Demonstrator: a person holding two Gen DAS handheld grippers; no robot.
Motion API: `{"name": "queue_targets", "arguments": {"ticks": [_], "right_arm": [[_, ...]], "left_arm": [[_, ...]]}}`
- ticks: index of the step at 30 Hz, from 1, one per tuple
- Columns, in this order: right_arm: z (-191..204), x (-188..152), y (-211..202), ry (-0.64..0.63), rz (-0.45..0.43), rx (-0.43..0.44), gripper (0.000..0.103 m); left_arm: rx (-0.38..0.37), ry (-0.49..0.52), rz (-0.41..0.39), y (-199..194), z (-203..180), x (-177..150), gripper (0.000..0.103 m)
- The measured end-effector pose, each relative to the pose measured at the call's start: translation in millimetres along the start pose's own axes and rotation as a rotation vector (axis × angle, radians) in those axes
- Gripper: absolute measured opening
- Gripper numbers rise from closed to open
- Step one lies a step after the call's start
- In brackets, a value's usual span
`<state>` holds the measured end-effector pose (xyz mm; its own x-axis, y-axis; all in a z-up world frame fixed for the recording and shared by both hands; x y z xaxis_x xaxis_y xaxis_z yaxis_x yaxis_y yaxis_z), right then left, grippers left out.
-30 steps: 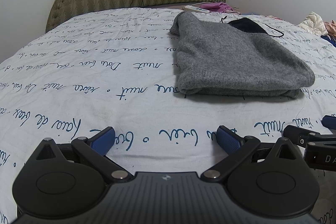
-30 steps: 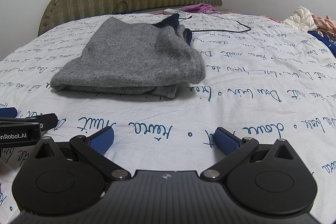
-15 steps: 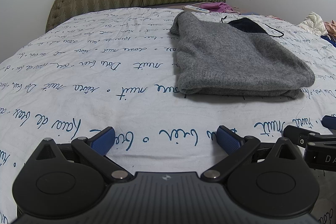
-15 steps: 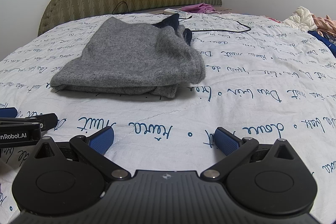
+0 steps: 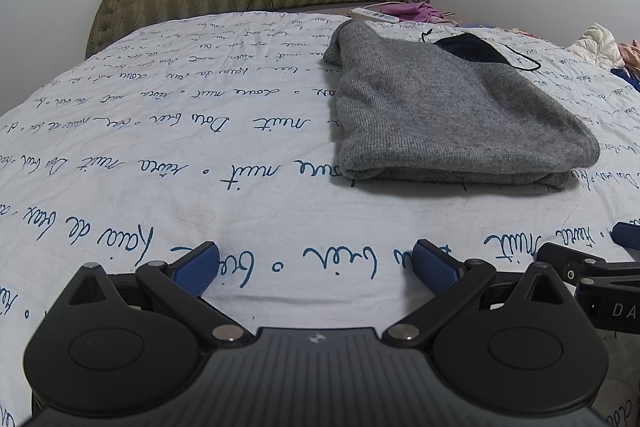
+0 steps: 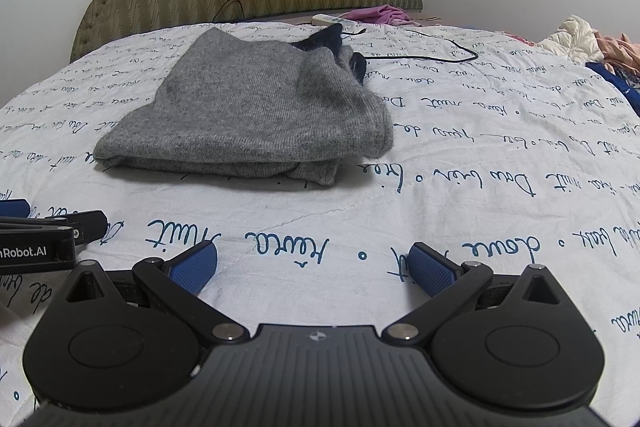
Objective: Fold small clothes
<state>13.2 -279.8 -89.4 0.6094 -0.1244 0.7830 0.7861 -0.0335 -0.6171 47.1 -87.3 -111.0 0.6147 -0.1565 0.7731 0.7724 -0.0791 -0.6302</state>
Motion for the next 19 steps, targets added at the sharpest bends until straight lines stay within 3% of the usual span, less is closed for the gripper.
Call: {"name": "queue_targets", "arguments": {"ticks": [19], "right_arm": [[-2.9, 1.5, -0.6, 0.009, 0.001, 0.012, 0.103]], "left_arm": [[-0.026, -0.007, -0.001, -3.5, 1.9, 3.2, 0.103]]}}
Point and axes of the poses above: each gripper's, at about its wrist camera, not at the fingertips, and y roughly the way its jaws point, z to its left, x to its top, the point moved 9 cm from there along y, roughly the way its jaws point, and after that the axes turned 5 degrees about y, right-handed, at the moved point
